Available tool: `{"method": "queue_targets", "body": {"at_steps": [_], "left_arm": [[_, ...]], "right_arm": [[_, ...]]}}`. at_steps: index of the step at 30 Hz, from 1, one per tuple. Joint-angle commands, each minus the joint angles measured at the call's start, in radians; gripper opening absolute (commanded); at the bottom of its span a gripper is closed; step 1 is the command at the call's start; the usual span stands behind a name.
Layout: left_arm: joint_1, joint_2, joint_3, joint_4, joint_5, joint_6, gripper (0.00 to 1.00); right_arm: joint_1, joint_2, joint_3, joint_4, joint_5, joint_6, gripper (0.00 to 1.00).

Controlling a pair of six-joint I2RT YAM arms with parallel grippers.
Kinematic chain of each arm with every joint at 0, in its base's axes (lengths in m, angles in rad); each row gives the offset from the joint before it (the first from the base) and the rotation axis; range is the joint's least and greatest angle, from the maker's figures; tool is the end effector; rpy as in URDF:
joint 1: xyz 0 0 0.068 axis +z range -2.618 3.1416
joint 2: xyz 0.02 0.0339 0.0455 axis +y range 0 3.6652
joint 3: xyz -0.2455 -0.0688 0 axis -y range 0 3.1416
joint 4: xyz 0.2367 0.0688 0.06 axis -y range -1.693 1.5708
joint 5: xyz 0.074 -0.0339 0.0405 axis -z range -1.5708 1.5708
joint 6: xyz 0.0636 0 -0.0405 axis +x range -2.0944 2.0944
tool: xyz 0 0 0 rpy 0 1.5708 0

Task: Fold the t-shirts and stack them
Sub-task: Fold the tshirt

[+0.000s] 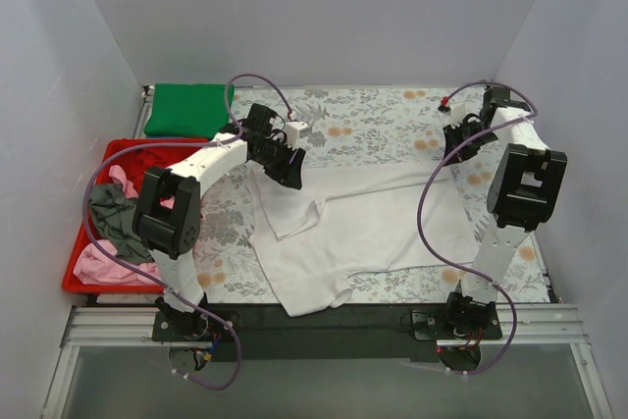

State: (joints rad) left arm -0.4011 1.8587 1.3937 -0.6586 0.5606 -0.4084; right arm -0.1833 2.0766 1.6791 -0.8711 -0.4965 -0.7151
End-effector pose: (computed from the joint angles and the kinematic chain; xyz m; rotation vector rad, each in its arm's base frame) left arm 0.3398 -0.1809 0.1811 0.1723 2.7875 -0.9870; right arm 0.4176 -0.0466 0.1679 -0.7881 2.5080 0.4261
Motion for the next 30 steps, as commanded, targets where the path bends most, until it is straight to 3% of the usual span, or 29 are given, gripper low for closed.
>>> {"method": "queue_targets", "body": {"at_steps": [1,8,9,10,12,22,30], "left_arm": [[0.005,-0.067,-0.024,-0.003,0.007,0.014,0.42],[0.002,-0.062,-0.042,-0.027,0.051,0.033,0.42],[-0.001,-0.059,-0.041,-0.032,0.061,0.034,0.42],[-0.004,-0.058,-0.041,-0.035,0.062,0.034,0.42],[-0.022,-0.056,-0.039,-0.032,0.064,0.034,0.42],[-0.142,0.016,-0.042,0.022,0.042,-0.047,0.44],[-0.245,0.065,-0.094,-0.001,0.028,-0.056,0.43]], "right_arm": [[-0.004,-0.078,-0.07,-0.065,0.016,-0.105,0.01],[-0.019,-0.136,-0.174,-0.059,0.108,-0.21,0.01],[-0.019,-0.133,-0.177,-0.06,0.118,-0.221,0.05],[-0.021,-0.133,-0.182,-0.06,0.128,-0.228,0.21],[-0.025,-0.136,-0.183,-0.059,0.142,-0.237,0.3],[-0.033,-0.167,-0.068,-0.06,0.119,-0.198,0.4],[-0.015,-0.142,-0.045,-0.057,0.058,-0.138,0.41]]}}
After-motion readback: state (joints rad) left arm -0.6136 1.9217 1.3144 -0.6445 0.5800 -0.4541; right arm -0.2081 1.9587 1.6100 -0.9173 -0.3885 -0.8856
